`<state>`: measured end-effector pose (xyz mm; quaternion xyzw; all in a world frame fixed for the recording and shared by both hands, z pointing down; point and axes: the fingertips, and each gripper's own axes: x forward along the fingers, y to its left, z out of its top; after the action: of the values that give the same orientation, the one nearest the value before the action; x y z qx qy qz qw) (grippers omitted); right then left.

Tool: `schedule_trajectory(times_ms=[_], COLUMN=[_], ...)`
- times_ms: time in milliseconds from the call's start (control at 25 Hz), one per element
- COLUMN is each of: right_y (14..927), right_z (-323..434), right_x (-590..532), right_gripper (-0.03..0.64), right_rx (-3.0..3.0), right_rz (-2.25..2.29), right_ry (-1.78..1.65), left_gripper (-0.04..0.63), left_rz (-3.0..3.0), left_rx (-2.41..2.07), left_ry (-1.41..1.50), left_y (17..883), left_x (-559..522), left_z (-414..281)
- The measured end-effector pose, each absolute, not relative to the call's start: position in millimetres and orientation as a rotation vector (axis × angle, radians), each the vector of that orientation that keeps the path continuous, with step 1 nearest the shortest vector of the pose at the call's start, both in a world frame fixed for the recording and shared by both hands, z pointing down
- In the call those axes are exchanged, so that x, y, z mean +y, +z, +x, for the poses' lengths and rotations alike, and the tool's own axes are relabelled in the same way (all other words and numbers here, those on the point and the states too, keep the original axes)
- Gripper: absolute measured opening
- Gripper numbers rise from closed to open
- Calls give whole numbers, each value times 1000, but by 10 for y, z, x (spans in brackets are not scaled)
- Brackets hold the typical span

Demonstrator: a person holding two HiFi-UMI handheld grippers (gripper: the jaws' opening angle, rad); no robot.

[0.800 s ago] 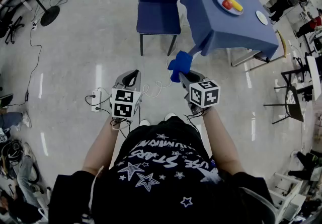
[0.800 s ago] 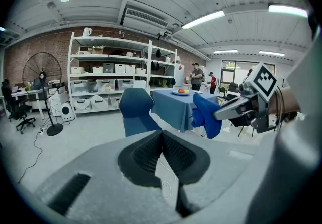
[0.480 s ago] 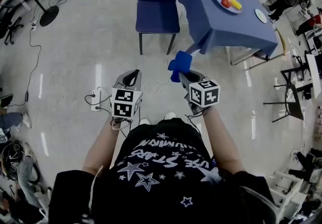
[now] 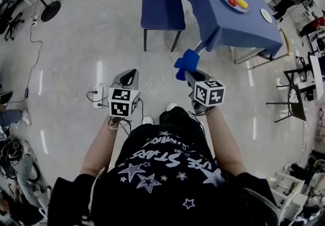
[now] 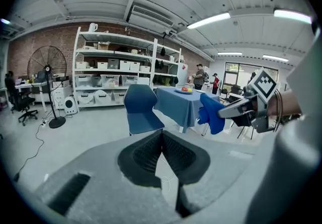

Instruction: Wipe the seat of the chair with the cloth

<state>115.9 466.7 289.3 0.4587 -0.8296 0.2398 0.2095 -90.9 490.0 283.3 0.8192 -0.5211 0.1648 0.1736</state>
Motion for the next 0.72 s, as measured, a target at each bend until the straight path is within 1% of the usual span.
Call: schedule_trajectory(times_ms=[320,520,720], right_y=[3017,3179,3303], right_z=[1151,1124,1164], right_x=[4346,3822,3058], right_gripper=[55,55,55], right_rx=[-2311,-2315,-2315], right_rz=[1272,1245,1217], right_ry=[716,758,785], left_gripper=[20,20,20], left_rz=[2287,2231,2178], left_rx=[-1502,-1512,-1544], left_ry=[497,491,491], left_y=[2913,2999,3055], left_x=[4652,4258,3607], left_z=[-1031,-1097,-1123])
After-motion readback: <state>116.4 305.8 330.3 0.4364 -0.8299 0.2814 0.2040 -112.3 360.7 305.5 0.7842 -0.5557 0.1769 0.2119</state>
